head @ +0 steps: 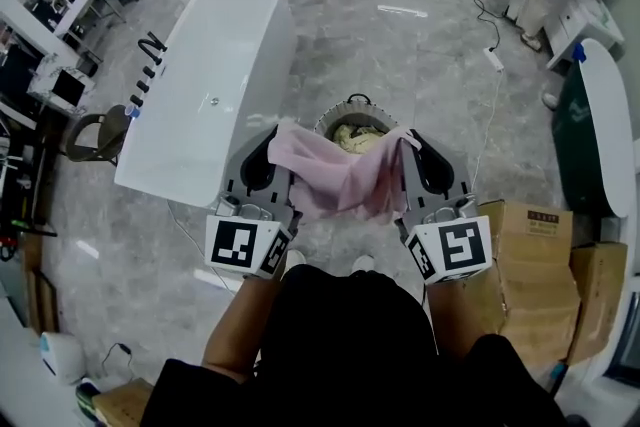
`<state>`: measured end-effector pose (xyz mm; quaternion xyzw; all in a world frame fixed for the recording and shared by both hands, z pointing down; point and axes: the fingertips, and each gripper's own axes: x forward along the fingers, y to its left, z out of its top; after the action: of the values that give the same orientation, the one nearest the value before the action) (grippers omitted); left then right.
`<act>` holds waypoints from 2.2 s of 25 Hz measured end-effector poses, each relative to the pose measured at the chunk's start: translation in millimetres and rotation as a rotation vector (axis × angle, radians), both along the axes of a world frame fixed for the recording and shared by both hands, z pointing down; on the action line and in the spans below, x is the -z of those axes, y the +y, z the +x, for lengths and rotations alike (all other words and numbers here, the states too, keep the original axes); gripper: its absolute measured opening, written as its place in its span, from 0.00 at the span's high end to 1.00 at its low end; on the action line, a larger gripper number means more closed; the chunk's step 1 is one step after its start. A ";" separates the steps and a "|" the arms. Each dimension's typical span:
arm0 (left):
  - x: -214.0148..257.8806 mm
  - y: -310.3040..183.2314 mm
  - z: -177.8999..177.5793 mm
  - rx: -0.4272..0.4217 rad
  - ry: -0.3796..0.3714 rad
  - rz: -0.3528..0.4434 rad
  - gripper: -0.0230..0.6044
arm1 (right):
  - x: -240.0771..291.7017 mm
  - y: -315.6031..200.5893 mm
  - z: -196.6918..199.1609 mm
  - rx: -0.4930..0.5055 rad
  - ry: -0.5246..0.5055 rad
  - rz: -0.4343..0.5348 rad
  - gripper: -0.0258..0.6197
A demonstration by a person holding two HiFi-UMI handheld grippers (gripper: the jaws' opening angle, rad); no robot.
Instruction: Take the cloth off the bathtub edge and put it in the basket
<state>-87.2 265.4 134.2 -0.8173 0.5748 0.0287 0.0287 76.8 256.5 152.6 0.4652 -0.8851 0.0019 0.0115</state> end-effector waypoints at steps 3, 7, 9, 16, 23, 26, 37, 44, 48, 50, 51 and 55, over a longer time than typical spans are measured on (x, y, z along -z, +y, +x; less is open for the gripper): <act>3.0 -0.8 3.6 0.015 -0.008 0.008 0.94 | 0.5 -1.5 7.6 0.015 -0.016 0.004 0.91; 5.0 -1.9 6.8 0.015 -0.016 0.007 0.94 | -4.7 -6.1 9.5 0.029 -0.043 -0.007 0.91; 6.8 -4.8 4.4 0.020 -0.010 0.004 0.94 | -3.9 -10.5 5.8 0.037 -0.059 -0.018 0.91; -1.6 -41.7 -0.1 0.002 0.008 -0.010 0.94 | -10.0 -41.2 7.4 0.009 -0.072 -0.030 0.91; -6.1 -91.4 6.2 -0.082 0.096 -0.040 0.94 | -22.9 -84.1 8.3 -0.034 -0.020 -0.073 0.91; -10.1 -116.0 5.4 -0.121 0.099 -0.054 0.94 | -28.3 -106.4 -0.9 -0.037 0.000 -0.091 0.91; -28.7 -194.0 -19.0 -0.229 0.145 -0.095 0.94 | -47.0 -178.4 -42.6 -0.100 0.030 -0.140 0.91; -20.5 -232.4 -31.6 -0.279 0.191 -0.072 0.94 | -40.9 -221.7 -60.8 -0.142 -0.011 -0.168 0.91; -23.2 -248.6 -37.9 -0.299 0.200 -0.079 0.93 | -41.9 -239.6 -69.6 -0.152 -0.032 -0.182 0.91; -24.9 -255.1 -40.9 -0.306 0.198 -0.081 0.94 | -43.6 -244.9 -75.7 -0.156 -0.027 -0.183 0.91; -26.2 -257.7 -41.8 -0.310 0.197 -0.081 0.94 | -44.8 -247.2 -78.9 -0.156 -0.021 -0.183 0.91; -38.7 -267.9 -35.9 -0.336 0.192 -0.090 0.94 | -50.1 -255.1 -82.0 -0.158 0.006 -0.193 0.91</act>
<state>-123.1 -2.5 172.9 -0.8957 0.4310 0.0851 -0.0679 -5.1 1.4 202.7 0.5303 -0.8413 0.0868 0.0588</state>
